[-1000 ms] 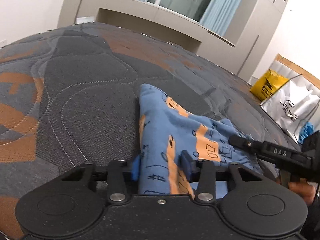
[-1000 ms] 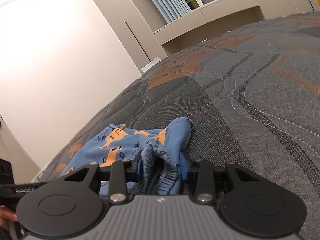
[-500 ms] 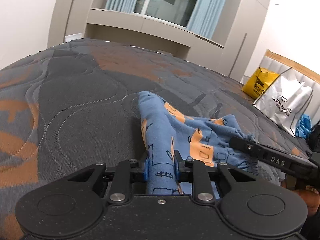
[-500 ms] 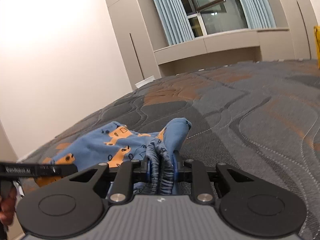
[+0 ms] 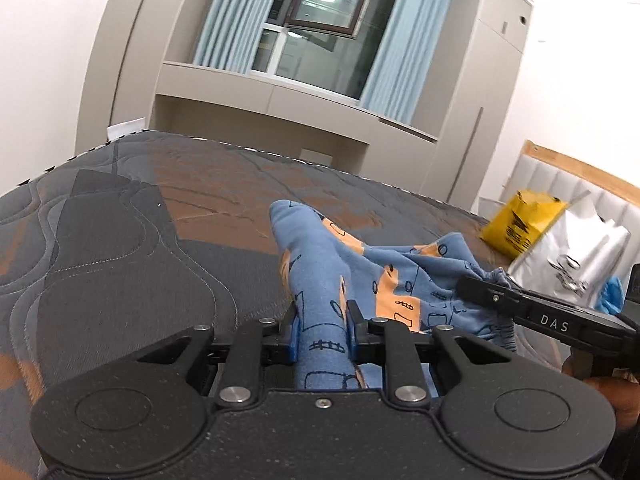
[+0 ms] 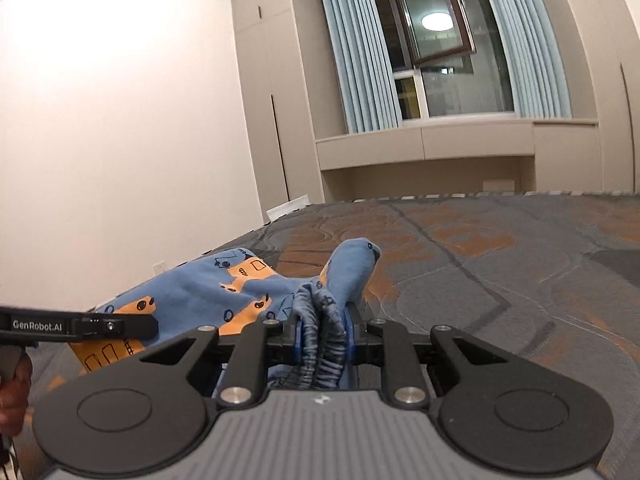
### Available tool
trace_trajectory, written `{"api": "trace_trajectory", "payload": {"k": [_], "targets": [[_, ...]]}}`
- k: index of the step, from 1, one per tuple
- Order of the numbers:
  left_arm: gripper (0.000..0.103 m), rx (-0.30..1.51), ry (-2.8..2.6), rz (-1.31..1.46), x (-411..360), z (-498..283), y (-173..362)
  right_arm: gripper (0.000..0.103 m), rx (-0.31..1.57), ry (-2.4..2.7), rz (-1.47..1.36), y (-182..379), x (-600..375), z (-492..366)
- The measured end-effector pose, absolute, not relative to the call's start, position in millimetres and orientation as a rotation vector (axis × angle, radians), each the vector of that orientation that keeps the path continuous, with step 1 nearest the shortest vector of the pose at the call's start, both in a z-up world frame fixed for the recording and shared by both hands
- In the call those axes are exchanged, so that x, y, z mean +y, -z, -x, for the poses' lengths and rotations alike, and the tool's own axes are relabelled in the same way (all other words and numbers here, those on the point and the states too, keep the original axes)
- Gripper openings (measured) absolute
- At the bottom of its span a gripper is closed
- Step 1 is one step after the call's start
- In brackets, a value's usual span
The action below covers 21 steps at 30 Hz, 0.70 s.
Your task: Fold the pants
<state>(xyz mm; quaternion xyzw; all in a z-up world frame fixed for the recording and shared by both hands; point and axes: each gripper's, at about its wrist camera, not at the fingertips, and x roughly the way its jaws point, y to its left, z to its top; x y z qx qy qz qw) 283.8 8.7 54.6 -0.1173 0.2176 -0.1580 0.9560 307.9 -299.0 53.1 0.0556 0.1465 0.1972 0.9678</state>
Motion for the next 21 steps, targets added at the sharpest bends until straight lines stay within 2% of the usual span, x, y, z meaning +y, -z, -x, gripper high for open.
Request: {"api": "trace_trajectory", "payload": {"k": [4, 9, 14, 18, 21], "targets": [[0.023, 0.511, 0.282, 0.274, 10.0, -320.0, -24.2, 0.022, 0.337, -0.393, -0.114, -39.5, -298.5, -352.1], [0.025, 0.648, 0.249, 0.309, 13.5, -350.0, 28.5, 0.025, 0.489, -0.374, -0.125, 12.4, -292.5, -398.0], [0.028, 0.632, 0.259, 0.313, 16.5, -352.9, 28.9, 0.036, 0.531, -0.362, -0.176, 27.8, -300.0, -406.4], [0.032, 0.624, 0.255, 0.294, 11.9, -348.1, 29.2, 0.040, 0.543, -0.345, -0.161, 32.9, -297.6, -405.7], [0.043, 0.627, 0.244, 0.299, 11.0, -344.2, 30.8, 0.050, 0.539, -0.336, -0.165, 29.9, -298.0, -404.7]]}}
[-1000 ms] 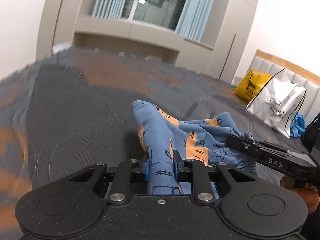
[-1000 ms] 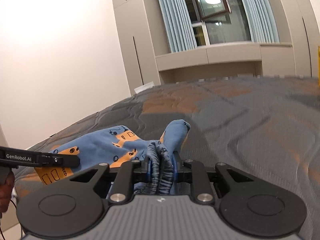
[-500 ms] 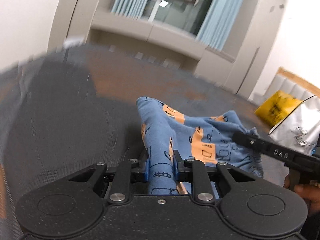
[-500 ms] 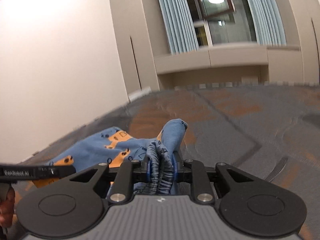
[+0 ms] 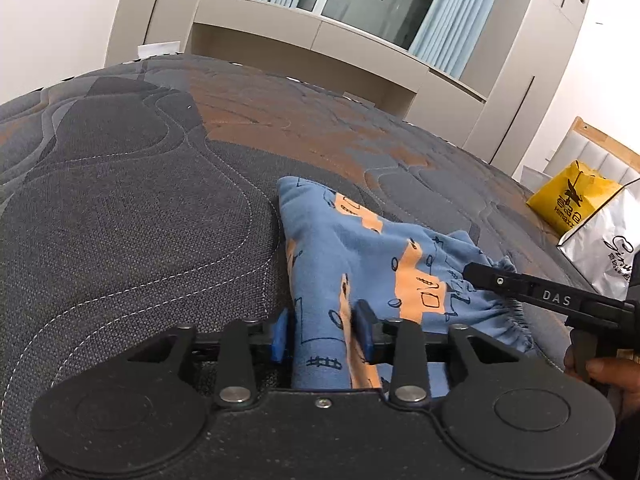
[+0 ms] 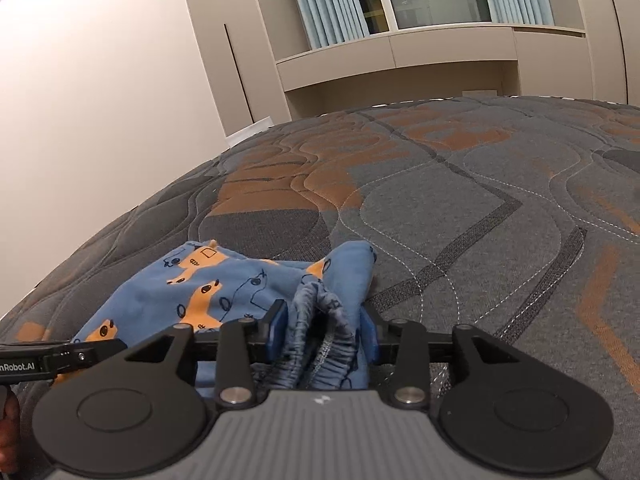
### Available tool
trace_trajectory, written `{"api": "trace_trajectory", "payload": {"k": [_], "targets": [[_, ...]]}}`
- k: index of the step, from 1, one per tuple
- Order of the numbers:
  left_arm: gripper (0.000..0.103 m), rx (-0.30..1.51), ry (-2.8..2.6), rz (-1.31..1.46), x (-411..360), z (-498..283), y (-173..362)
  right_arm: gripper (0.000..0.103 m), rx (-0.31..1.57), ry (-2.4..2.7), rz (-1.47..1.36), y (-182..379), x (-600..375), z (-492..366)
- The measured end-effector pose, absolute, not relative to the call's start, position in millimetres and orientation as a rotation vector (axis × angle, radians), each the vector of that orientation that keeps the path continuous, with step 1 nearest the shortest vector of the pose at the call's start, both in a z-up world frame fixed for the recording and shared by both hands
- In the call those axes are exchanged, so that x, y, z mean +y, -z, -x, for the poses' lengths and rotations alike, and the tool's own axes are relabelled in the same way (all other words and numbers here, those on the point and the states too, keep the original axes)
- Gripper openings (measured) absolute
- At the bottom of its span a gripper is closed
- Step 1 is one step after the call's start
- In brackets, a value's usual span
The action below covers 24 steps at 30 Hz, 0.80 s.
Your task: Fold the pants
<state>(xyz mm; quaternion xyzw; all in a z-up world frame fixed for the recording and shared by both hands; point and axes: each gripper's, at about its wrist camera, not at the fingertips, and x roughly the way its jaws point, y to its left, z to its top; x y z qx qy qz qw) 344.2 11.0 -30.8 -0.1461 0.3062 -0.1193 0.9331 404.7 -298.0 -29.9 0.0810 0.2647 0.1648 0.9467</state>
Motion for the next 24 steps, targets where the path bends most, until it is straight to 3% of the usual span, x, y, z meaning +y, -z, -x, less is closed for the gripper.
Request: {"api": "trace_trajectory", "payload": {"k": [2, 8, 11, 13, 24], "targets": [[0.057, 0.623, 0.237, 0.313, 13.4, -341.8, 28.1, 0.070, 0.537, -0.321, -0.177, 29.4, -303.5, -402.7], [0.087, 0.577, 0.199, 0.327, 15.8, -315.5, 12.3, 0.101, 0.487, -0.286, -0.191, 20.5, -310.6, -380.3], [0.099, 0.552, 0.183, 0.299, 13.6, -296.5, -0.1, 0.103, 0.445, -0.277, -0.177, 11.1, -307.4, -356.1], [0.102, 0.522, 0.156, 0.275, 12.2, -282.4, -10.6, 0.103, 0.421, -0.283, -0.170, 4.2, -305.1, -339.1], [0.102, 0.399, 0.059, 0.140, 8.9, -190.1, -44.6, 0.103, 0.249, -0.251, -0.106, -33.8, -292.2, -231.8]]}}
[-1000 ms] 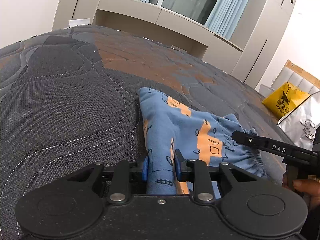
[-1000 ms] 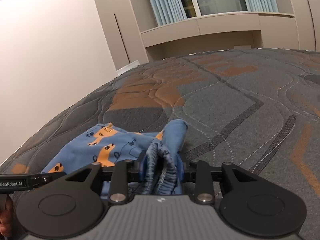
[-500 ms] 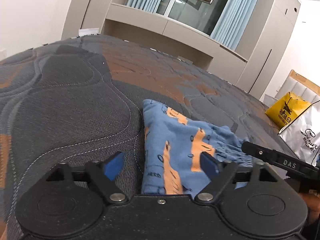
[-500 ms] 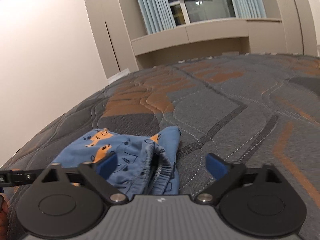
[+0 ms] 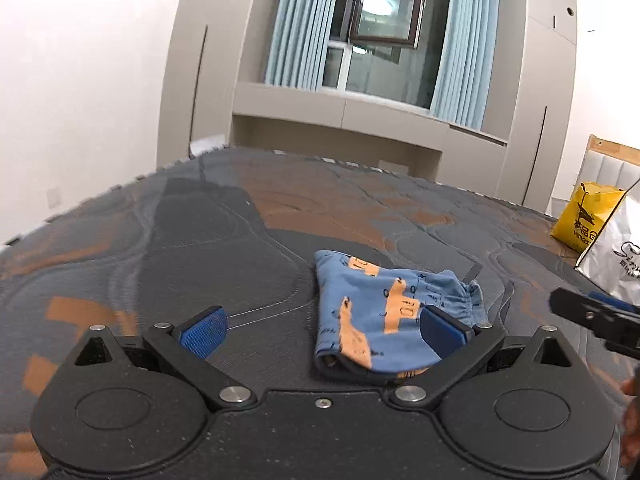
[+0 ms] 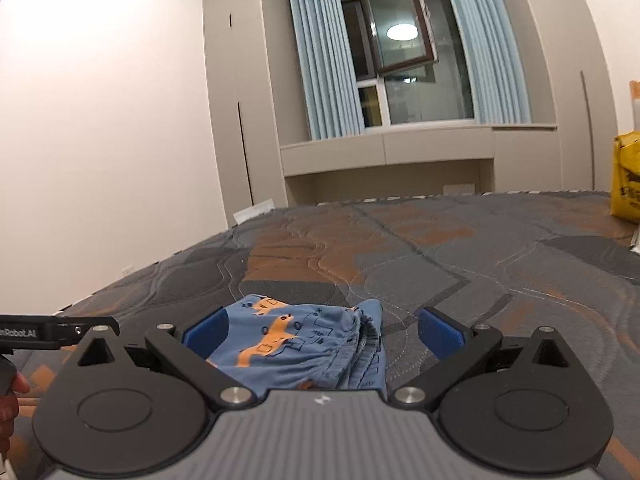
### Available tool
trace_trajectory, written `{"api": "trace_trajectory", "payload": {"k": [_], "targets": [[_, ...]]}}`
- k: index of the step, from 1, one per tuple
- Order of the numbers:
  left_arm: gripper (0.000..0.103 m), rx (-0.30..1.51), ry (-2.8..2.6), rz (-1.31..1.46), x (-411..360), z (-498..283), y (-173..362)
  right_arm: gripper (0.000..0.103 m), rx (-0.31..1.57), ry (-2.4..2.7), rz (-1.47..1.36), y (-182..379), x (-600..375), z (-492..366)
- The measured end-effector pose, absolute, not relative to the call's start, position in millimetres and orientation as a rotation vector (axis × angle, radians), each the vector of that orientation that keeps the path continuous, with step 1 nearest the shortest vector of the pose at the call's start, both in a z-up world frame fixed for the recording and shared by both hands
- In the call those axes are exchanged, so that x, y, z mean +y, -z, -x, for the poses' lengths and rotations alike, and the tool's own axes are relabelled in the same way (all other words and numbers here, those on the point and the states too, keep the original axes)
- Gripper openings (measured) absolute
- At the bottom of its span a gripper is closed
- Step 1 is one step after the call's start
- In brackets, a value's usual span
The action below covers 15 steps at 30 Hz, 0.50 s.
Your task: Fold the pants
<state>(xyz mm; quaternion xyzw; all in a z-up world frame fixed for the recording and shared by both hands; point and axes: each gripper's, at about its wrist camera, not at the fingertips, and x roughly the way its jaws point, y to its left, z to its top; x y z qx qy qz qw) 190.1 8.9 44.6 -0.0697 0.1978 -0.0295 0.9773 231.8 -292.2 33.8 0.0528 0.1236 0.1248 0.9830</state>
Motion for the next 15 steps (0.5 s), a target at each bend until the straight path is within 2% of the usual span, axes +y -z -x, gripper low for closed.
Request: {"api": "trace_trajectory", "payload": {"k": [15], "targets": [[0.102, 0.317, 0.073, 0.065, 4.3, -63.9, -25.7, 0.103, 0.165, -0.144, -0.051, -16.9, -280.5, -99.7]]}}
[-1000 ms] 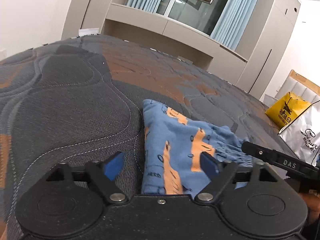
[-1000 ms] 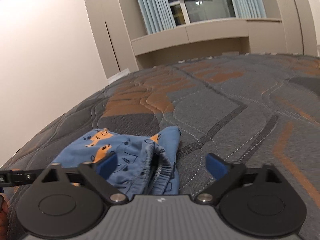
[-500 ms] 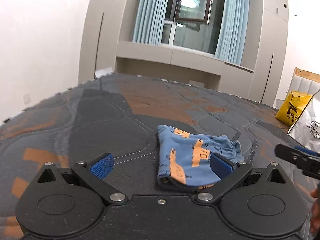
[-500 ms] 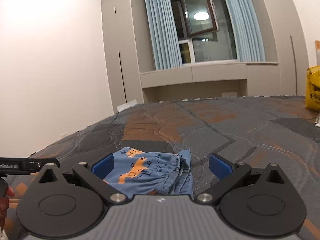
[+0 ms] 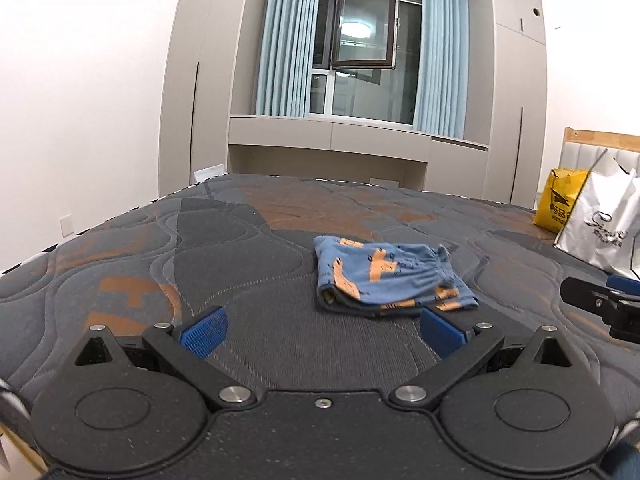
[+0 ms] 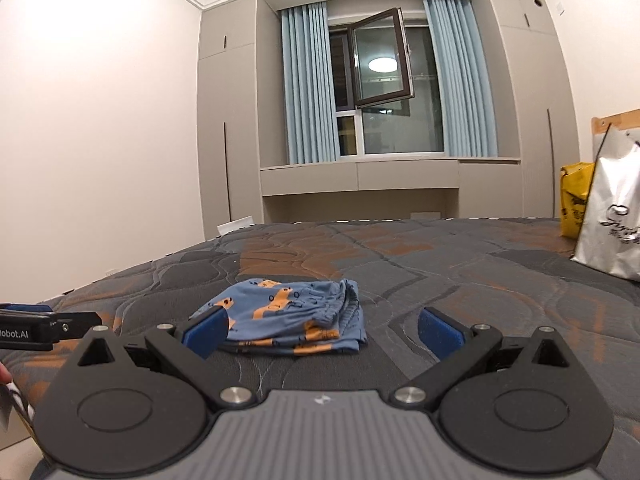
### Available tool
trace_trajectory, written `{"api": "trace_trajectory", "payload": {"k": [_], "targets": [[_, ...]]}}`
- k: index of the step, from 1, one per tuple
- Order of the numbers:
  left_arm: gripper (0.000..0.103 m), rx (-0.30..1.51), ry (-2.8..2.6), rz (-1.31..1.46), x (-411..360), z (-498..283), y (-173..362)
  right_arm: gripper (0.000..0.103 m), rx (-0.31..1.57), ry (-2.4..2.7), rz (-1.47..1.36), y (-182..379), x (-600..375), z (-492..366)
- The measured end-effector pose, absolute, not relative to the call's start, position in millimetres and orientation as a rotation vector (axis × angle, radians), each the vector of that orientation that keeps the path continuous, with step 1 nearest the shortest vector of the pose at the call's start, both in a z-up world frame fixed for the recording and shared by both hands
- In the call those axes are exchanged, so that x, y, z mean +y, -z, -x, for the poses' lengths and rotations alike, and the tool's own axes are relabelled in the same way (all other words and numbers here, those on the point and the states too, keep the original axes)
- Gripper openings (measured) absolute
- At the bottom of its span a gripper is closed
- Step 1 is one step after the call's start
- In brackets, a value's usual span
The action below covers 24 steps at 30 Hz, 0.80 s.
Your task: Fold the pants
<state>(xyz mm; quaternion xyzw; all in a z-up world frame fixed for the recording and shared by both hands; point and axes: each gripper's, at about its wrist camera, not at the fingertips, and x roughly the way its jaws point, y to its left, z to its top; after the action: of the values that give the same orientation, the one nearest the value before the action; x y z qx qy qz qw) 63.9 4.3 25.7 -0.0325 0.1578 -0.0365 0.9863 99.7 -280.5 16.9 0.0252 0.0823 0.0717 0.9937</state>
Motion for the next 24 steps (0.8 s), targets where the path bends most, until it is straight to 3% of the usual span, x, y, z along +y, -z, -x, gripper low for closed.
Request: {"api": "trace_trajectory", "payload": {"k": [10, 24], "targets": [[0.102, 0.286, 0.060, 0.074, 2.3, -25.7, 2.0, 0.103, 0.171, -0.071, -0.027, 16.2, -267.3, -52.5], [0.102, 0.344, 0.017, 0.081, 10.4, -37.9, 18.7, 0.103, 0.227, -0.064, -0.036, 40.7, -265.9, -54.4]]}}
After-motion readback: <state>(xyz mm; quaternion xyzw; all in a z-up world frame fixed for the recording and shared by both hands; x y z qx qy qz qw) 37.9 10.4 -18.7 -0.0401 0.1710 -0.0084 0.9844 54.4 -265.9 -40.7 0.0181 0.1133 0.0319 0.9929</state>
